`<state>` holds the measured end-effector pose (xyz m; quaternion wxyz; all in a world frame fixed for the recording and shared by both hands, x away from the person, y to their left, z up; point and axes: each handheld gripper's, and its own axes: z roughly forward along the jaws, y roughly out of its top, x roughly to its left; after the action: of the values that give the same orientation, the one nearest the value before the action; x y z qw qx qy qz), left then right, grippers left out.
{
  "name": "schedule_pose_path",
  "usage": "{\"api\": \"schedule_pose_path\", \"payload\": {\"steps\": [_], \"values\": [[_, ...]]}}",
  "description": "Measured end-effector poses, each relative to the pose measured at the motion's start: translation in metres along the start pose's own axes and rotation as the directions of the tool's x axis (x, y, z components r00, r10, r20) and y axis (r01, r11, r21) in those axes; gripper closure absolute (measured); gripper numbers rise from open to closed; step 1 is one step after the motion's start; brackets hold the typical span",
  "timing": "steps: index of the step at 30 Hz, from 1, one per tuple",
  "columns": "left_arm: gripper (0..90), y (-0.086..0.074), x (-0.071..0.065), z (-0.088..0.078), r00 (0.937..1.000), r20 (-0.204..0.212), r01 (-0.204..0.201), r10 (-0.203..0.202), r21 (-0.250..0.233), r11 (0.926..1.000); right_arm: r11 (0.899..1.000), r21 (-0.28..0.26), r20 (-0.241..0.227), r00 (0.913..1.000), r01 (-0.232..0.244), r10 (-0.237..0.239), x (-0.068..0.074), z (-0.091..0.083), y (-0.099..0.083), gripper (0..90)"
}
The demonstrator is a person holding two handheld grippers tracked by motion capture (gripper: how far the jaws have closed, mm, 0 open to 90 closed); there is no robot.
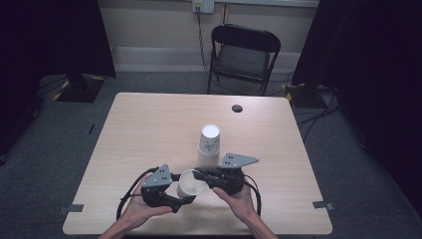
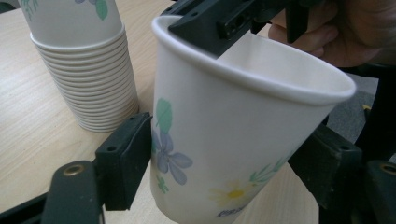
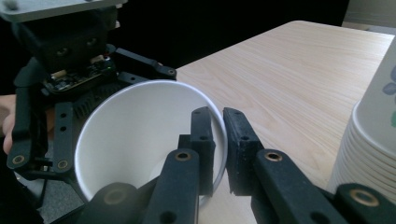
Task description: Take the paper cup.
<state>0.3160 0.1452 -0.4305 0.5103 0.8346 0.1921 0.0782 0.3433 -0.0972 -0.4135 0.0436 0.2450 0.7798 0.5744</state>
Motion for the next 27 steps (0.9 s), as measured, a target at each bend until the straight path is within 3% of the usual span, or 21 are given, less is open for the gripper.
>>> {"api": "schedule_pose_path", "payload": {"steps": [7,15,18,21,27], "values": [[25.3,-0.001,-0.004,0.003,0.9966,-0.053,-0.063,0.064,0.019,0.9979,0.998,0.050,0.018,0.9989,-0.044,0.043,0.000,0.003,0.000,86.9],[19.0,0.000,-0.004,0.003,0.9921,-0.097,-0.079,0.080,0.021,0.9967,0.991,0.086,0.055,0.9932,-0.107,0.103,0.000,0.014,-0.001,87.4],[19.0,0.000,-0.005,0.003,0.9898,-0.111,-0.088,0.090,0.019,0.9959,0.987,0.115,0.076,0.9918,-0.111,0.102,0.005,0.022,0.000,87.5],[18.9,0.001,-0.007,0.001,0.9855,-0.128,-0.108,0.110,0.026,0.9938,0.983,0.136,0.082,0.9902,-0.124,0.114,0.006,0.027,-0.002,87.5],[18.8,0.000,-0.007,0.002,0.9831,-0.130,-0.124,0.128,0.040,0.9915,0.979,0.148,0.076,0.9885,-0.141,0.130,0.006,0.029,-0.003,87.5]]}}
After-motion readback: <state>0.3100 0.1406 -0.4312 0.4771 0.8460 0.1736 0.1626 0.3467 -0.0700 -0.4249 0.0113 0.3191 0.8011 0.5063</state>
